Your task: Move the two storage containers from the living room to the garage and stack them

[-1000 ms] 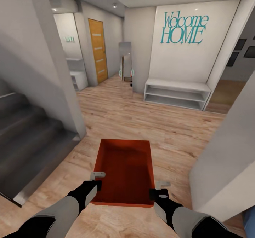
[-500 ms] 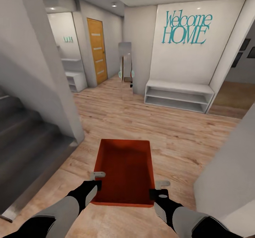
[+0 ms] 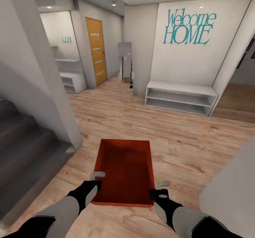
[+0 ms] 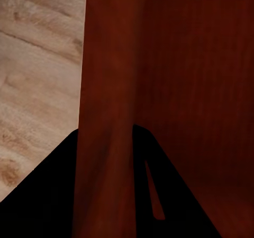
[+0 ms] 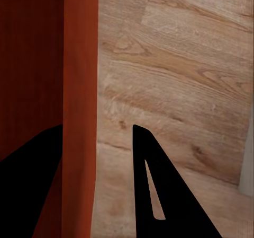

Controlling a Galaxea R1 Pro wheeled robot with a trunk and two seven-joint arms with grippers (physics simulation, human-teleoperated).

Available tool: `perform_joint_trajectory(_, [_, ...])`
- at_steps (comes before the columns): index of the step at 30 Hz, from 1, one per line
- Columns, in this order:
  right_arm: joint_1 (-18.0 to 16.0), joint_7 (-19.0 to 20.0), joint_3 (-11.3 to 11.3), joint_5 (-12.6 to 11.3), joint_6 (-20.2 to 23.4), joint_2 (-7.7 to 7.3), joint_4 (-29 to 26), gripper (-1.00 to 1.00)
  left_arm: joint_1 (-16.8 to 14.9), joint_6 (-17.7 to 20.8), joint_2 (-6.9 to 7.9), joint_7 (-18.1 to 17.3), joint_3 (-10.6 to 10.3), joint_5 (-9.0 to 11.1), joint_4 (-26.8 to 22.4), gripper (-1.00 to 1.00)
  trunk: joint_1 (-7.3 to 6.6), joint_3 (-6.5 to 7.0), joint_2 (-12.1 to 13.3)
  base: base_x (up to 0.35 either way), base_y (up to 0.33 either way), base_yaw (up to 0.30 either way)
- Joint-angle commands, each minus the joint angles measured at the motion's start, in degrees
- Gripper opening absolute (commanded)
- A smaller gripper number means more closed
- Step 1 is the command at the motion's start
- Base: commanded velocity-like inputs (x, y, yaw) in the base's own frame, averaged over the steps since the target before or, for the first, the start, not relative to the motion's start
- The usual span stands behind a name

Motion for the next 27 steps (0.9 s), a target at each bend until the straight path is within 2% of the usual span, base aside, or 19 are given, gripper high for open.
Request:
perform_joint_trajectory(1, [-0.08,-0.18,-0.27,0.16,-0.54,0.03,-0.66,-1.00,0.02,0.39,0.02,0.35,-0.27,0.42,0.09,-1.00,0.06,-0.11,-0.11,0.323,0.000,0.000])
perform_joint_trajectory(27, [-0.08,-0.18,-0.27,0.16,-0.45,0.03,-0.66,-1.00,0.02,0.39,0.08,0.35,-0.26,0.42,0.09,-1.00,0.06,-0.11,-0.11,0.323,0.000,0.000])
